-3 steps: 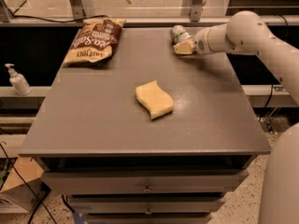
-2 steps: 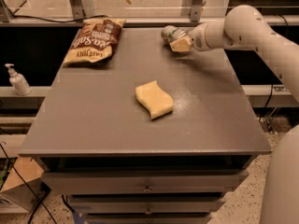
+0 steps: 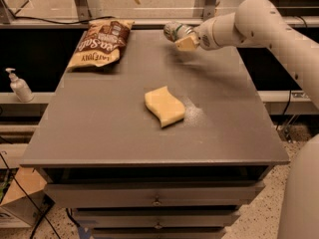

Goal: Move 7up can near brown chip bag

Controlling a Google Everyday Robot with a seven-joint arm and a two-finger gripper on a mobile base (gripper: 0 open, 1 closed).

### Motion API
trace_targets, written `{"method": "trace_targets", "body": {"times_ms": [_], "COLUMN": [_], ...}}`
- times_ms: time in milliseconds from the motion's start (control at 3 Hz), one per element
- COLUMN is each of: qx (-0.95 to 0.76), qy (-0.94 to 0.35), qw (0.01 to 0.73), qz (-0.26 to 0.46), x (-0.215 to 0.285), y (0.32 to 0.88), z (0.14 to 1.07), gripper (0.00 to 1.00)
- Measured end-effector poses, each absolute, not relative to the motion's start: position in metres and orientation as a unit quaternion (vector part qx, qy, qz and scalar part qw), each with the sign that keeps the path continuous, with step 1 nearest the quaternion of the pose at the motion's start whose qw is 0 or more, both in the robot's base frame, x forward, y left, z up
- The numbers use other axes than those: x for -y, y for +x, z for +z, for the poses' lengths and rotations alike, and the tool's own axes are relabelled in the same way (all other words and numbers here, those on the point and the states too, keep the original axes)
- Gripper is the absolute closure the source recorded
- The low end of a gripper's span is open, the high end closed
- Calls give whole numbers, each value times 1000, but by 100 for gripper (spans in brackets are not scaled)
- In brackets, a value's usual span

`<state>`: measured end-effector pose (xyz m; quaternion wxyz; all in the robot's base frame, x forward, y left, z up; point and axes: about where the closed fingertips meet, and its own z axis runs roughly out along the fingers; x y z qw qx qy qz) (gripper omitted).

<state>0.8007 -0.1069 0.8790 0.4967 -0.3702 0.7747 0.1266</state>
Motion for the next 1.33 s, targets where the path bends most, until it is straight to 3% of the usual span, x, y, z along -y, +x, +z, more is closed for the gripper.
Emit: {"method": "trace_targets", "body": {"times_ms": [333,1333], "qx": [-773,-733], "qy": [-378,-430], "qw": [492,483], "qz": [130,210], "x": [103,26], "y": [799,789], "z": [875,857], "gripper": [100,100]}}
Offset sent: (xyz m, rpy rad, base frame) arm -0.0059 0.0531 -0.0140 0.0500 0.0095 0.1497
